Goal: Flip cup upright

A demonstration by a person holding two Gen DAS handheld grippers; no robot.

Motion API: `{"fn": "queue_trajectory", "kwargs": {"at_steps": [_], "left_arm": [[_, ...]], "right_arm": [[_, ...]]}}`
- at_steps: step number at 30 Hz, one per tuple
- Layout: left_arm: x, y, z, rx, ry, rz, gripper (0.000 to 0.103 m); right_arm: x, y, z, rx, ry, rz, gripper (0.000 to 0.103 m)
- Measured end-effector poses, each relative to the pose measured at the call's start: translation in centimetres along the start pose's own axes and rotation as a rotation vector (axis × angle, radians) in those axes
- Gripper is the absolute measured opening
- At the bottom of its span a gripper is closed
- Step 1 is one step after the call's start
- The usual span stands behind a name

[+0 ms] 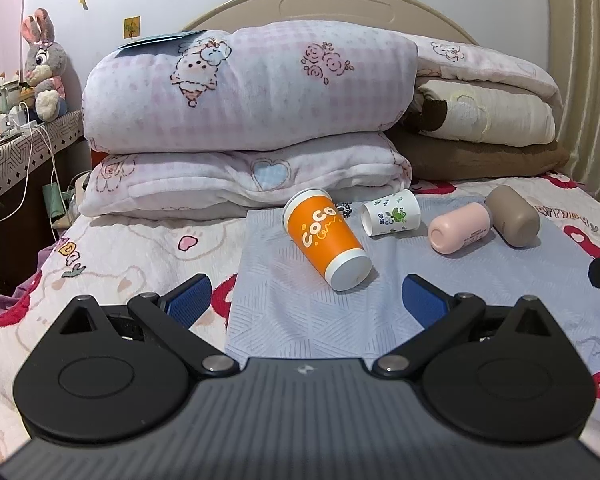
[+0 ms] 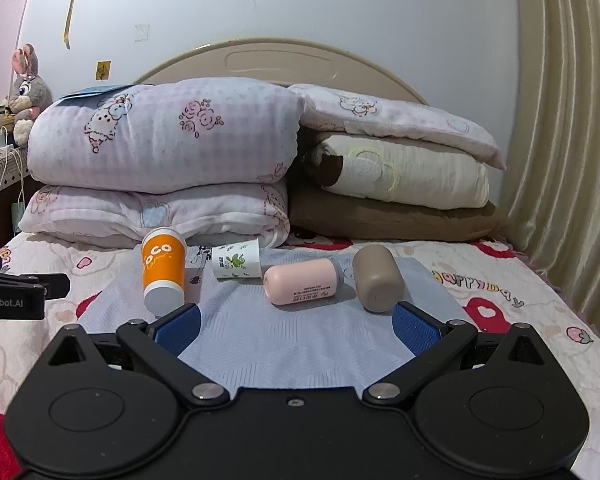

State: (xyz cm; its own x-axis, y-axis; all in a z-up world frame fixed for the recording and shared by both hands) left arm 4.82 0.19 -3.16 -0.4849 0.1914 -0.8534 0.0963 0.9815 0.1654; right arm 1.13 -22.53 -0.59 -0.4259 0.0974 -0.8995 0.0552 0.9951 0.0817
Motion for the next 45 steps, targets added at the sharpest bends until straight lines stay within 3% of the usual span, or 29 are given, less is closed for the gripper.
{"fn": "queue_trajectory", "kwargs": {"at_steps": [39,42,45], "left_arm": [[0.48,0.26,0.9,0.034,0.053,-0.031,0.103],[0.46,0.0,0.72,0.082,0.051,-0.007,0.103],[0.26,-0.36,0.43,0.15,0.065,0.019,0.103]], "right_arm": [[0.29,0.2,0.08,0.003,0.025,-0.005,0.103],[0.22,0.24,0.19,-0.005,0.039,-0.003,0.103],[0.03,0.27,0.26,-0.081,0.105,0.055,0.103]]}}
Point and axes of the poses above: each gripper's, at about its wrist camera, not at the fingertips, and z roughly the way its jaws point, y to its left, x to its underside, the point moved 5 cm from there along z, roughly the way its jaws point, and after that the axes turned 11 degrees about z, right-handed, at the moved point
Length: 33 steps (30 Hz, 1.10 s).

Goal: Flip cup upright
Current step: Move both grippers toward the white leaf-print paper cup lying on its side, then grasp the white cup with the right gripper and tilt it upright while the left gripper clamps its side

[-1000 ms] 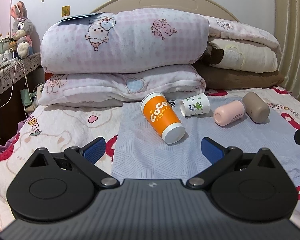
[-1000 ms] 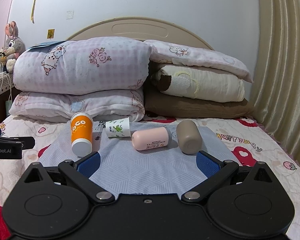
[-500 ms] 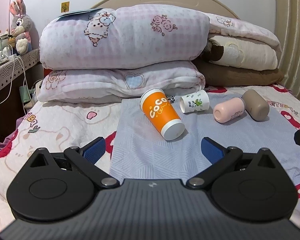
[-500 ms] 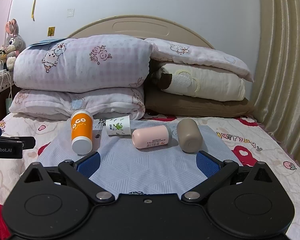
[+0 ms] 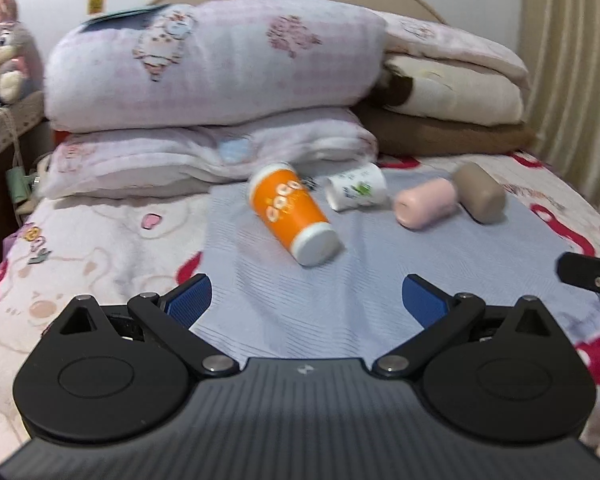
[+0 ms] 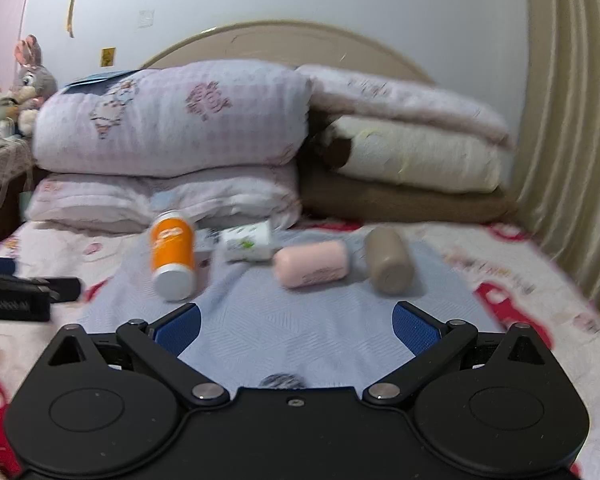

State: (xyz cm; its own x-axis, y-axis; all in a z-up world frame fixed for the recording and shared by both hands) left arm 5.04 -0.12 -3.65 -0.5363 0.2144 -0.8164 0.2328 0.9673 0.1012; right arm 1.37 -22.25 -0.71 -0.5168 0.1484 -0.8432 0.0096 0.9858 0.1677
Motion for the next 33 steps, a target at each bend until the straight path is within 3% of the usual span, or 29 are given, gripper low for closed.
{"fn": "queue_trajectory", "kwargs": {"at_steps": [5,8,13,18,22,26,29,33], "left_arm": [[-1.2,-0.6,0.6,0.045,0.005,0.071,0.103],[-2.7,-0.9,1.8,0.089,0.016,0.164,0.103],[-5.8,-0.5,5.8,0.229,0.023,0.228,0.101],[-8.3,-1.4,11.3,0.312,0.023,0.457,0.1],[-9.8,-2.3,15.5,0.331,0.044,0.63,0.098],[-11.2,-2.5,18.5,0.406,0.049,0.679,0.098],[-11.8,-2.8,21.0,0.421,0.046,0.731,0.098],[-12.0,-3.5,24.0,0.492,0.062,0.808,0.092]], "right_arm": [[-0.7,-0.1,1.1,-0.161,0.159,0.189,0.103],[-1.8,-0.3,2.5,-0.196,0.236,0.316,0.103],[-3.6,-0.6,7.0,-0.215,0.417,0.518,0.103],[-5.2,0.7,12.4,-0.243,0.526,0.674,0.099],[-6.5,0.9,17.0,-0.28,0.578,0.837,0.096],[-5.9,0.6,22.2,-0.332,0.62,0.965,0.096],[-4.7,-0.1,25.4,-0.333,0.63,1.033,0.094],[-3.2,-1.5,28.3,-0.374,0.625,1.115,0.092]]}}
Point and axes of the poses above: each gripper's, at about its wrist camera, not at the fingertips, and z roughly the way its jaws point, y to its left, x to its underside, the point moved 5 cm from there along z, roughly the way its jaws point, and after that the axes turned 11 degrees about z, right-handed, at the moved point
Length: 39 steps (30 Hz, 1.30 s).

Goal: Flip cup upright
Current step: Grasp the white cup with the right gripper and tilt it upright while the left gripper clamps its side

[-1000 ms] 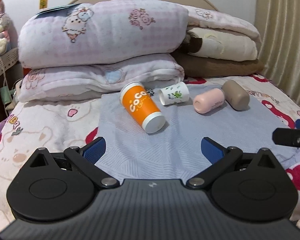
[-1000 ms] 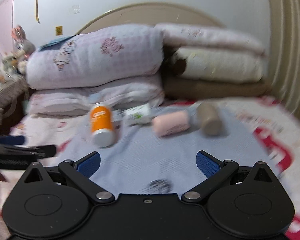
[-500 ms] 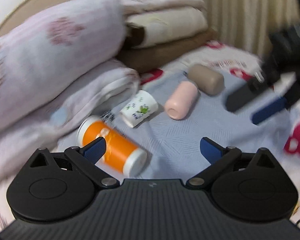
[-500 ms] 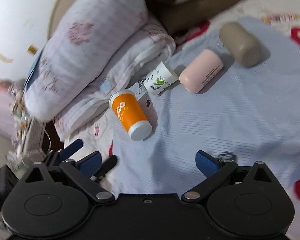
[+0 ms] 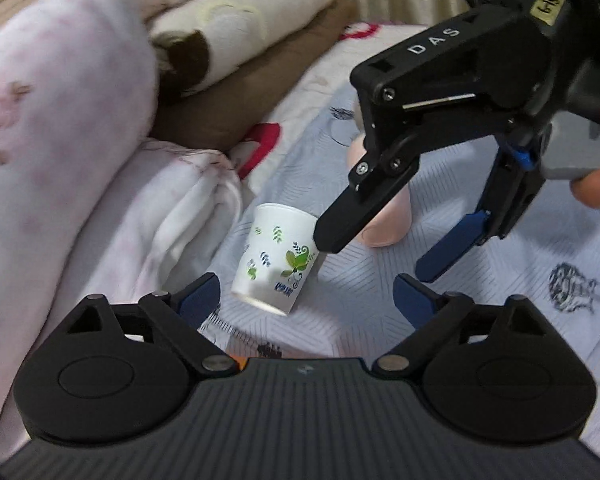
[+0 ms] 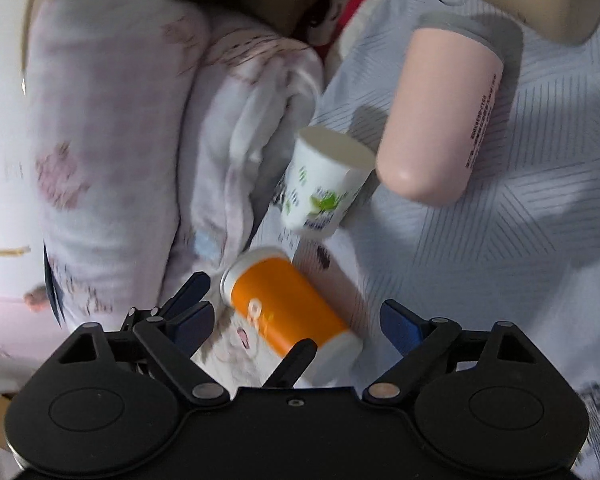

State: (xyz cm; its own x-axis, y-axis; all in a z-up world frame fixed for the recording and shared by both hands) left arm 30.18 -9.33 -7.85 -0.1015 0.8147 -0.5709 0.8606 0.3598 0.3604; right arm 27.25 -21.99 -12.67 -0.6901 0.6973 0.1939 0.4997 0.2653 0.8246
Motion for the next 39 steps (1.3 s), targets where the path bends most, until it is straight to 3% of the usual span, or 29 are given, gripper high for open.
{"fn": "queue_trajectory", "kwargs": {"at_steps": [3,7,10,16,26,28,30,35,39], "left_arm": [[-0.2,0.7,1.6,0.043,0.001,0.058,0.086],[-0.7,2.1,3.1,0.127,-0.003,0.08,0.085],[-0.7,2.9,4.1,0.159,0.013,0.106,0.085],[-0.9,3.7,6.1,0.255,0.051,0.12,0.085],[-0.4,3.7,8.1,0.274,0.107,0.118,0.085],[-0.2,4.0,8.2,0.285,0.112,0.072,0.08],[-0.2,4.3,8.1,0.299,0.108,0.031,0.064],[-0.4,4.2,7.3,0.319,0.09,-0.021,0.058],[-0.5,4.1,6.9,0.335,0.084,-0.066,0.052]], "right_arm": [[-1.3,-0.5,1.0,-0.051,-0.006,0.02,0.088],[-2.6,-0.8,3.3,-0.103,0.002,0.041,0.073],[-3.5,-1.6,4.4,-0.116,-0.008,0.068,0.068],[-4.6,-2.6,4.9,-0.12,-0.044,0.058,0.067],[-4.8,-2.7,5.5,-0.105,-0.09,-0.016,0.067],[-4.9,-3.0,5.5,-0.097,-0.099,-0.013,0.067],[-4.8,-3.5,5.6,-0.083,-0.102,-0.01,0.067],[-4.6,-4.0,6.0,-0.067,-0.109,-0.019,0.067],[-4.5,-3.5,5.4,-0.032,-0.165,-0.089,0.067]]}}
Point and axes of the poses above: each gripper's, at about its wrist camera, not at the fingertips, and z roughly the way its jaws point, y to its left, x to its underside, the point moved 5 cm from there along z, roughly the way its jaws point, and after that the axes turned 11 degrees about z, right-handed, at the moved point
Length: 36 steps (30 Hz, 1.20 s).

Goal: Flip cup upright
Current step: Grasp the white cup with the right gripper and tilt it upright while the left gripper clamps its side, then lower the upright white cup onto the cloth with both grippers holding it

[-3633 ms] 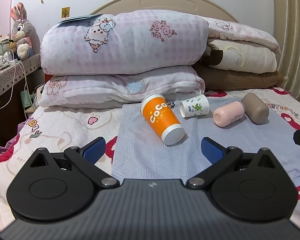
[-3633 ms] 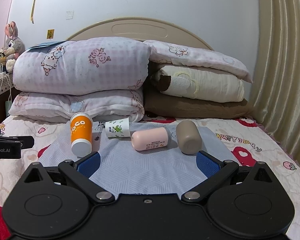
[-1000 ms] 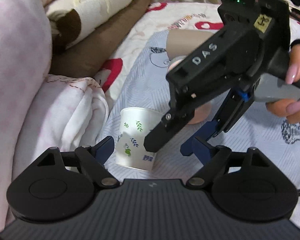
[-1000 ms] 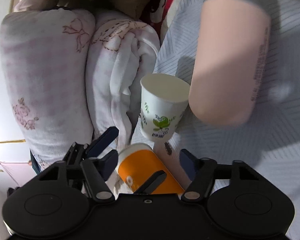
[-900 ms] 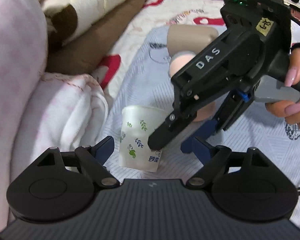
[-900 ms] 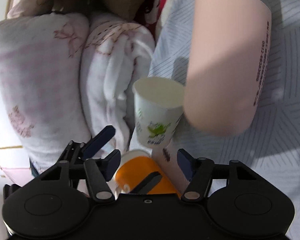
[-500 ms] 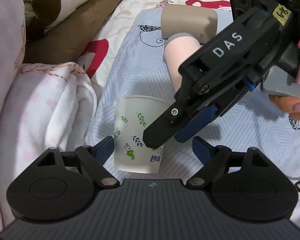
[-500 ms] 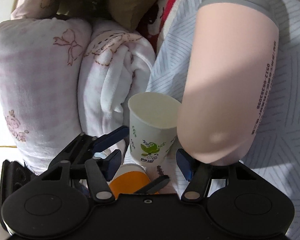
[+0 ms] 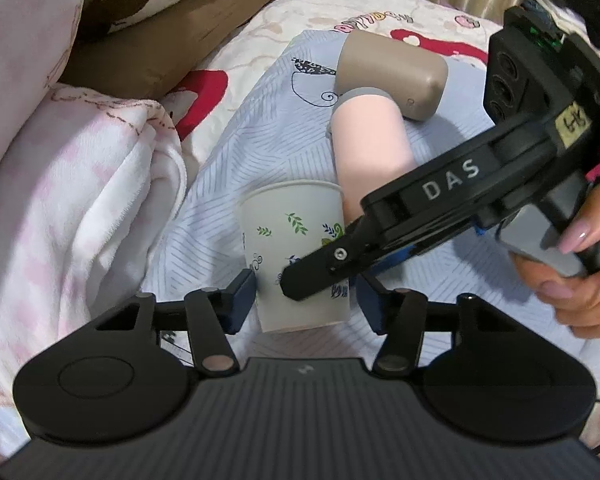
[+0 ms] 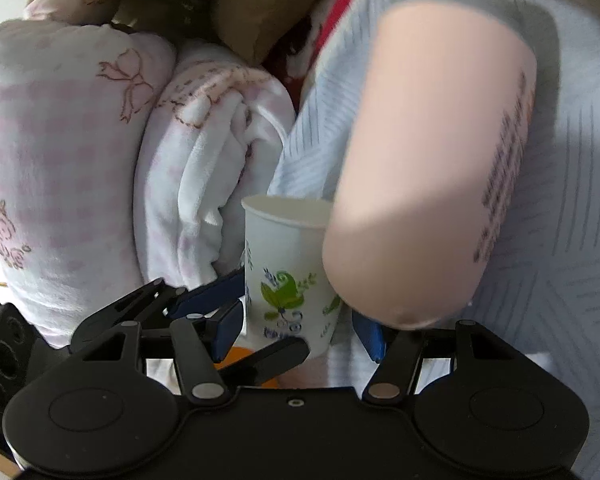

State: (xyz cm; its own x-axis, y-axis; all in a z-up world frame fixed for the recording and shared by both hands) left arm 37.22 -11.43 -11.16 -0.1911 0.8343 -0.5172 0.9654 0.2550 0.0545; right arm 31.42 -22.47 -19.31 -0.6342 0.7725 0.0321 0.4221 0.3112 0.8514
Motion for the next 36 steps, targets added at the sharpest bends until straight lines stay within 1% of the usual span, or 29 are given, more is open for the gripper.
{"fn": "queue_trajectory", "kwargs": {"at_steps": [2,4,8,10,12,16,19,24,27,28,29,31,32,33,36], "left_arm": [[0.0,-0.2,0.0,0.004,-0.001,-0.027,0.051],[0.1,-0.6,0.0,-0.014,0.008,-0.035,0.051],[0.0,-1.2,0.0,-0.028,0.034,-0.08,0.051],[0.0,-1.7,-0.1,-0.032,0.046,-0.105,0.051],[0.0,-2.7,-0.1,-0.051,0.057,-0.108,0.051],[0.0,-4.6,-0.4,-0.097,0.087,-0.138,0.051],[0.0,-5.9,-0.6,-0.079,0.108,-0.186,0.051],[0.3,-8.6,-0.9,-0.041,0.102,-0.253,0.051],[0.6,-10.3,-1.1,-0.015,0.094,-0.317,0.051],[0.7,-10.8,-1.0,-0.016,0.107,-0.349,0.051],[1.0,-11.1,-0.8,0.0,0.128,-0.398,0.052],[1.8,-11.5,-0.6,0.054,0.134,-0.521,0.052],[2.1,-11.8,-0.7,0.063,0.118,-0.543,0.052],[2.3,-12.3,-0.8,0.063,0.095,-0.54,0.052],[2.9,-13.0,-1.1,0.053,0.05,-0.585,0.052]], "right_arm": [[0.0,0.2,-0.1,0.015,-0.022,-0.036,0.065],[0.2,0.2,-0.2,0.02,-0.028,-0.056,0.063],[0.6,0.1,-0.4,0.026,-0.015,-0.058,0.062],[0.8,0.0,-0.7,0.034,-0.001,-0.062,0.062],[1.1,-0.2,-0.9,0.039,0.024,-0.049,0.062],[1.8,-0.8,-1.5,0.058,0.102,0.002,0.061],[2.6,-0.9,-2.6,0.096,0.144,-0.008,0.061],[3.7,-1.9,-4.9,0.144,0.204,-0.004,0.061],[4.2,-2.7,-6.4,0.179,0.243,-0.003,0.061],[4.4,-3.0,-6.9,0.187,0.251,-0.003,0.061],[4.5,-3.3,-7.5,0.18,0.255,0.008,0.061],[5.4,-4.0,-8.8,0.187,0.271,0.016,0.061],[5.6,-4.2,-9.2,0.191,0.269,0.006,0.061],[5.9,-4.4,-9.7,0.194,0.271,-0.003,0.06],[6.0,-4.7,-10.2,0.201,0.286,-0.008,0.059]]}}
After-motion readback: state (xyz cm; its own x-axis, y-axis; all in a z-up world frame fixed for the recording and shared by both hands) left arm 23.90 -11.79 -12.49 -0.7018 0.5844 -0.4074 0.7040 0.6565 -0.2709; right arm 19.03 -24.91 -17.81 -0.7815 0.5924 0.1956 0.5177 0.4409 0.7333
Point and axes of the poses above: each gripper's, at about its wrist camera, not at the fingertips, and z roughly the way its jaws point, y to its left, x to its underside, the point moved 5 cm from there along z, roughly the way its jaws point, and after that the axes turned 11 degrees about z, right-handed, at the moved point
